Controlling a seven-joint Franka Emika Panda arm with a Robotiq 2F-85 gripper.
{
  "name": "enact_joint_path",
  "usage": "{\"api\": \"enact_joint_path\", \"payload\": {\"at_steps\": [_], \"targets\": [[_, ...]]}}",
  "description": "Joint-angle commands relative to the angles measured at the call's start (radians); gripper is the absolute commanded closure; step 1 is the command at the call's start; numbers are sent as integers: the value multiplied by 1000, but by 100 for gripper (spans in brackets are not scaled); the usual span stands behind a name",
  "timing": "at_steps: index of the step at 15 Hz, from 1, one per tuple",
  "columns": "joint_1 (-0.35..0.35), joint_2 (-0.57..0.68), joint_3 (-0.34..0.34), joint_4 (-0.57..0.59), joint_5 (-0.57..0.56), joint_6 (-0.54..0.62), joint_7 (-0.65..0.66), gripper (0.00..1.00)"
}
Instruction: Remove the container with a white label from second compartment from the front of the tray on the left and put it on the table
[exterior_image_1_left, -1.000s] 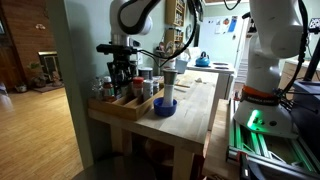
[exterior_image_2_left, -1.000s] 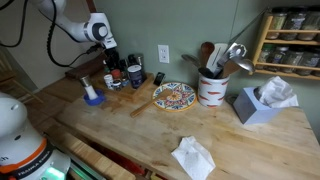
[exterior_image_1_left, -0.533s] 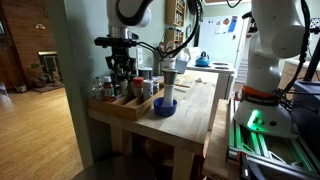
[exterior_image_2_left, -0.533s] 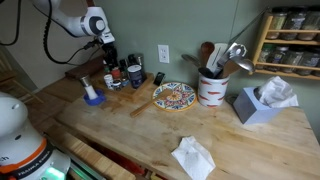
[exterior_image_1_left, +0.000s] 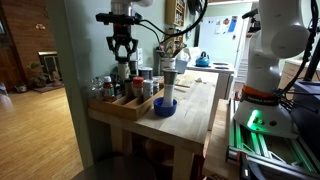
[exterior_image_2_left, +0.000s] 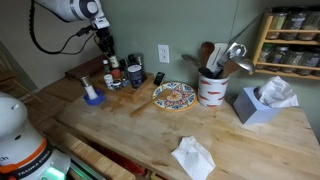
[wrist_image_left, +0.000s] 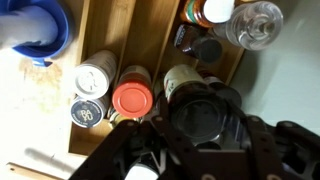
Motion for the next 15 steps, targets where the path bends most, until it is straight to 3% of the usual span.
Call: {"api": "enact_joint_path", "payload": {"at_steps": [1, 7, 12, 13, 15], "targets": [[-40, -131, -2, -66, 54, -95, -56, 70], [-129, -292, -28, -168, -32, -246, -30, 70], [-200, -409, -16, -308, -147, -269, 74, 70], [-189, -326, -18, -221, -103, -274, 15, 45], [-204, -361, -17, -267, -121, -273, 39, 45]]}}
